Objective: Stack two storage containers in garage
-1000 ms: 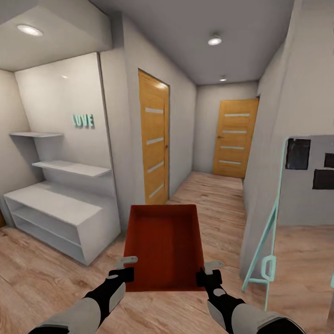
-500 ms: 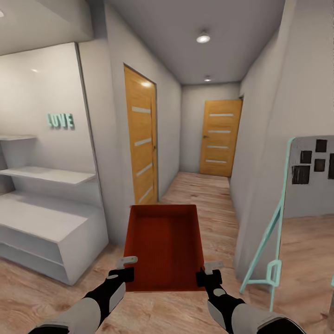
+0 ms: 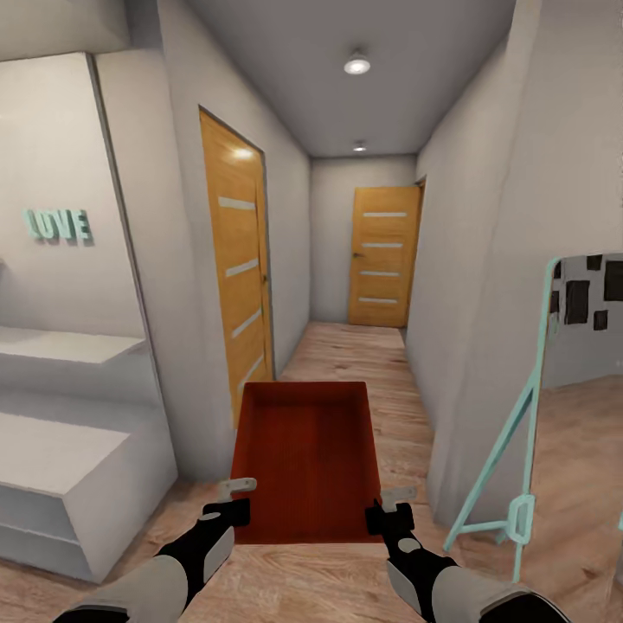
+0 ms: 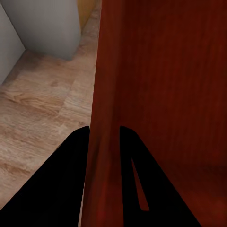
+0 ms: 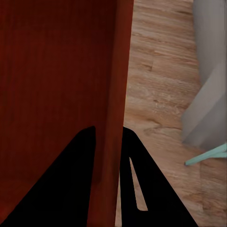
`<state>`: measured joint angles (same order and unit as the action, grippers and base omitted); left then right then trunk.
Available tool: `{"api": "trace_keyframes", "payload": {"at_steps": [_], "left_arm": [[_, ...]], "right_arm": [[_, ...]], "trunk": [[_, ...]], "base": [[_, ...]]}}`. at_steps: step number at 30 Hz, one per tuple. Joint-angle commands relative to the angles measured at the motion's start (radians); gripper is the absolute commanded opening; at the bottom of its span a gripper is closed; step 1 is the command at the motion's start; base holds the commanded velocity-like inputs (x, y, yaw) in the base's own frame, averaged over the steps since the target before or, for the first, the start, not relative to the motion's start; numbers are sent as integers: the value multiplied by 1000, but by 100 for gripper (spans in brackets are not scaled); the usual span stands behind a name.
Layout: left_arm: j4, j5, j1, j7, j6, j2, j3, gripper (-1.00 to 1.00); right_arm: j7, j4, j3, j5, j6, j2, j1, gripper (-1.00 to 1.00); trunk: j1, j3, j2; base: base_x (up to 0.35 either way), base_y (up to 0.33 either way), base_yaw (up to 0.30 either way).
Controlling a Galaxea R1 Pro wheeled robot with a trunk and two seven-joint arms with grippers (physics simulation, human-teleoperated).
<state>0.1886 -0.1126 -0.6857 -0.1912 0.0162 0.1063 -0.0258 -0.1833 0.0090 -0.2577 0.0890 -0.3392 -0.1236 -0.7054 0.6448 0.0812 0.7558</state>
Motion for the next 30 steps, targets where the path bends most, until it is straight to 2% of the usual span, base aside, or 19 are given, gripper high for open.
{"api": "trace_keyframes", "payload": {"at_steps": [1, 23, 30], "left_arm": [[-1, -9, 0, -25, 2, -34, 11, -100], [-3, -9, 0, -25, 2, -34, 10, -100], [-3, -7, 0, -25, 2, -35, 10, -100]], "right_arm": [[-4, -1, 14, 8, -23, -1, -2, -100], [-4, -1, 14, 8, -23, -1, -2, -100], [-4, -1, 14, 8, -23, -1, -2, -100]], "trunk": [[1, 2, 1], [1, 2, 1], [1, 2, 1]], "base": [[277, 238, -232], [286, 217, -233], [314, 120, -88]]}}
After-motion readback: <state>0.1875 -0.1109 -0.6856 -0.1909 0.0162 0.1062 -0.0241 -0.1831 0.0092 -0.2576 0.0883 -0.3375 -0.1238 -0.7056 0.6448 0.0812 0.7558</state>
